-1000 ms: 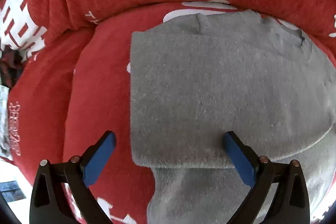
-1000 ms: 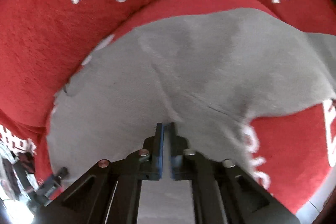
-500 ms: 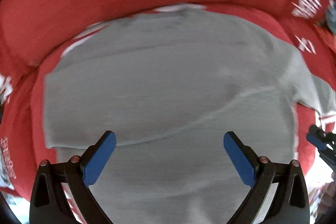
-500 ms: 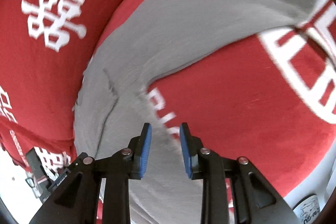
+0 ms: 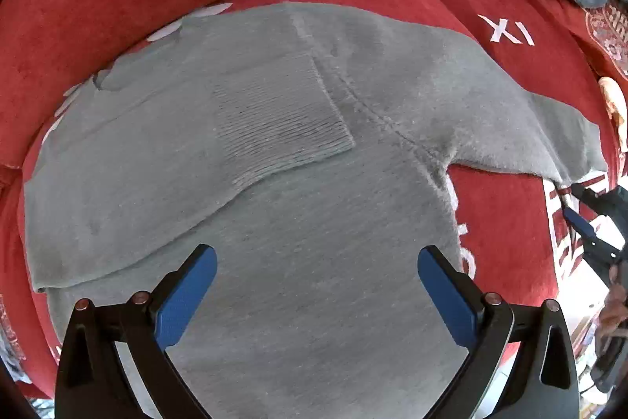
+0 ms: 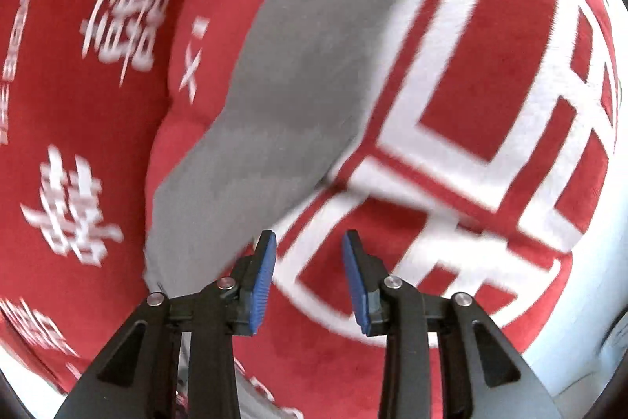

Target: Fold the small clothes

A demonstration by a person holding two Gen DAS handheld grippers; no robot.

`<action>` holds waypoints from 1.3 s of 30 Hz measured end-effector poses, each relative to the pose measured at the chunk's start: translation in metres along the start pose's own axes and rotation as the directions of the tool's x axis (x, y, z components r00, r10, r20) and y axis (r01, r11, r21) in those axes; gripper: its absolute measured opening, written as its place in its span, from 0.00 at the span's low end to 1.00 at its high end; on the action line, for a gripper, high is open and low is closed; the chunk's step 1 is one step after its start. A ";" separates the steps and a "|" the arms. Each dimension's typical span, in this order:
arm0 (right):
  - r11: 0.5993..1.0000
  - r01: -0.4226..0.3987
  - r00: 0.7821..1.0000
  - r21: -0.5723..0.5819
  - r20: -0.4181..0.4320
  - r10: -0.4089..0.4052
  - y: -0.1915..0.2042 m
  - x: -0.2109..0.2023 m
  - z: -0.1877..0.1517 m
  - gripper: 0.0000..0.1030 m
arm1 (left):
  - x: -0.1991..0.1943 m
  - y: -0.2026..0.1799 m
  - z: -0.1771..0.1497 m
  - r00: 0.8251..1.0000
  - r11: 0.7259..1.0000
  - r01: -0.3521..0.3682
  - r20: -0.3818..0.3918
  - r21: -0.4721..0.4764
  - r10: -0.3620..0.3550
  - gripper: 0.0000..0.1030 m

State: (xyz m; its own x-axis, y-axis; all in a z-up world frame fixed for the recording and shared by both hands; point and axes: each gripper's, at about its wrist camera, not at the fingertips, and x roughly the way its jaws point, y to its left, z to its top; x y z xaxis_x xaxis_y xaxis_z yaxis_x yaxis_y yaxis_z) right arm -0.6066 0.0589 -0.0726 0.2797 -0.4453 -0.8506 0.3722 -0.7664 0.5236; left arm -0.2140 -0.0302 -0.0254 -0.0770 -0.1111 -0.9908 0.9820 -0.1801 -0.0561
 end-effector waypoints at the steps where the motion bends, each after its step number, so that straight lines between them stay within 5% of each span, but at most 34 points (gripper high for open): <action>1: 1.000 -0.014 1.000 0.019 -0.001 0.014 -0.004 0.002 0.004 0.37 | 0.001 -0.002 0.001 1.000 1.000 -0.001 -0.002 -0.003 0.001 1.00; 16: 0.953 -0.207 0.978 0.220 0.018 0.208 -0.007 0.026 0.032 0.38 | 0.007 -0.003 0.009 1.000 0.999 -0.012 0.001 -0.051 0.012 1.00; 19: 0.935 -0.260 0.965 0.241 0.021 0.262 0.002 0.028 0.031 0.06 | 0.004 0.005 0.007 1.000 0.998 -0.016 0.005 -0.065 0.016 1.00; 21: 0.927 -0.299 0.954 0.227 0.032 0.299 0.013 0.025 0.031 0.06 | 0.003 0.012 0.006 1.000 0.997 -0.021 0.005 -0.077 0.021 1.00; 26: 0.954 -0.300 0.954 -0.006 -0.012 0.300 0.076 0.015 0.029 0.06 | 0.000 0.032 0.001 1.000 0.993 -0.029 0.007 -0.111 0.030 1.00; 29: 0.937 -0.306 0.952 -0.168 -0.064 0.299 0.127 0.016 0.014 0.06 | -0.002 0.047 -0.004 1.000 0.990 -0.028 0.007 -0.140 0.029 1.00; 33: 0.862 -0.339 0.941 -0.378 -0.161 0.299 0.199 0.028 -0.029 0.06 | -0.008 0.069 -0.011 0.999 0.984 -0.035 0.016 -0.173 0.039 1.00; 39: 0.654 -0.372 0.923 -0.659 -0.338 0.184 0.284 0.074 -0.138 0.06 | -0.014 0.119 -0.028 0.996 0.964 -0.075 0.019 -0.257 0.083 1.00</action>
State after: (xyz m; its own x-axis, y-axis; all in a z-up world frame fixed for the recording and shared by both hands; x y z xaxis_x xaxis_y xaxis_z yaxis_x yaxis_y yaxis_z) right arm -0.3581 -0.1280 0.0197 0.6258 -0.3957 -0.6722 0.7226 -0.0304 0.6906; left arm -0.0910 -0.0229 -0.0213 0.0011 -0.1442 -0.9895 0.9962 0.0859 -0.0114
